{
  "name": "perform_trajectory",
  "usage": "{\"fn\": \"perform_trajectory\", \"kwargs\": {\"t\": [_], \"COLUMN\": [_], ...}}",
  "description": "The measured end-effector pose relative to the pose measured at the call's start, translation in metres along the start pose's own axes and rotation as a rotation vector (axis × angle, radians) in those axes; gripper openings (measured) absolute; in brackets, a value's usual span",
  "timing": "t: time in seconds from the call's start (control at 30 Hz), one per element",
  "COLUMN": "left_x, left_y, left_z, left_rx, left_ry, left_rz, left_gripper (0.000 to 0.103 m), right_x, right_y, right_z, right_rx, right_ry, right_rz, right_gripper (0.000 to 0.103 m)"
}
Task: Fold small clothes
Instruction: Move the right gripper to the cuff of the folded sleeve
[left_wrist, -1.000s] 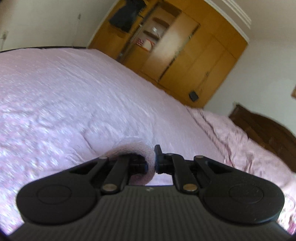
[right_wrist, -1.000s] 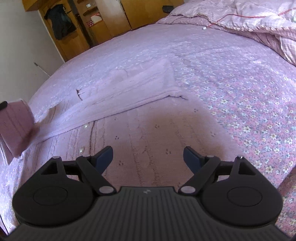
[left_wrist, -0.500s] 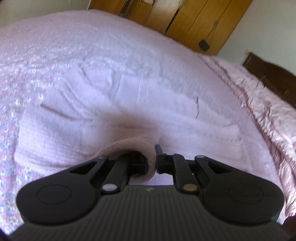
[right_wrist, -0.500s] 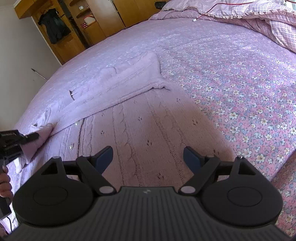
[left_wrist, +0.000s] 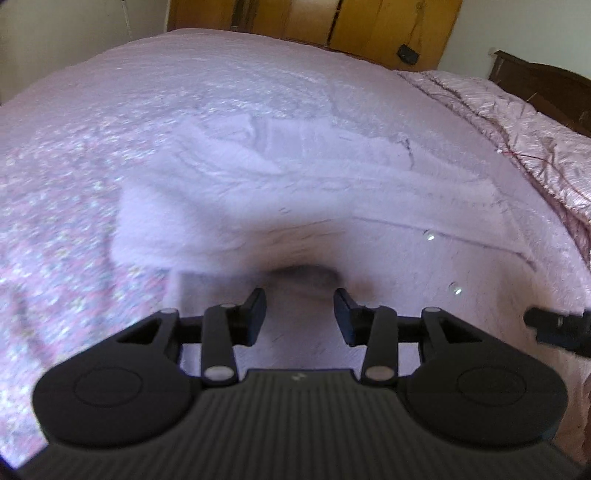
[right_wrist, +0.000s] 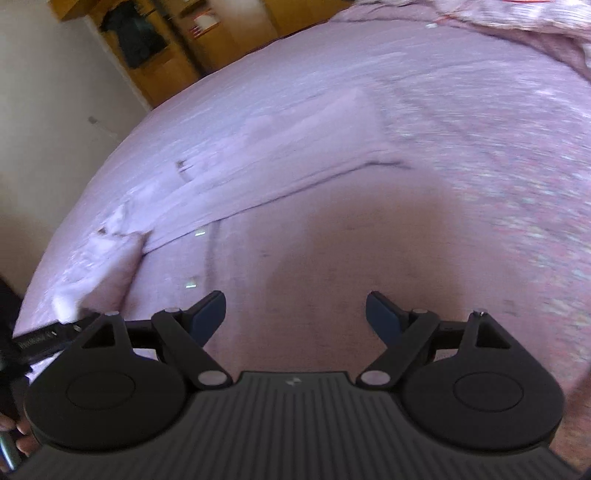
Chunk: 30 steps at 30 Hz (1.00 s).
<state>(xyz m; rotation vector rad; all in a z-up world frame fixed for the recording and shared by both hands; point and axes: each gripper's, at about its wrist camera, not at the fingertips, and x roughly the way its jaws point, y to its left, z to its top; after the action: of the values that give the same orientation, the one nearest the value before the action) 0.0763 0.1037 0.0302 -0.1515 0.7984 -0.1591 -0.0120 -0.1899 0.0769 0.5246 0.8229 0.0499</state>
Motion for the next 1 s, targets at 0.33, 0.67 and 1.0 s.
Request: {"fn": "perform_trajectory", "kwargs": {"t": [0.33,0.67,1.0], "left_x": [-0.007,-0.008,-0.01], "left_y": [0.021,0.031,0.032], "left_z": [-0.012,-0.016,-0.018], "left_rx": [-0.053,-0.079,-0.08], "left_ry": [-0.007,-0.013,-0.024], "left_rz": [0.037,0.008,-0.004], "left_gripper": [0.042,0.042,0.043], "right_x": [0.063,0.076,0.09], "right_y": [0.088,0.141,0.159], "right_z": [0.014,0.025,0.031], "right_rx": [-0.136,-0.211,-0.159], "right_ry": [0.138,0.137,0.147], "right_rz": [0.122,0.121,0.19], "right_gripper": [0.088,0.094,0.094]}}
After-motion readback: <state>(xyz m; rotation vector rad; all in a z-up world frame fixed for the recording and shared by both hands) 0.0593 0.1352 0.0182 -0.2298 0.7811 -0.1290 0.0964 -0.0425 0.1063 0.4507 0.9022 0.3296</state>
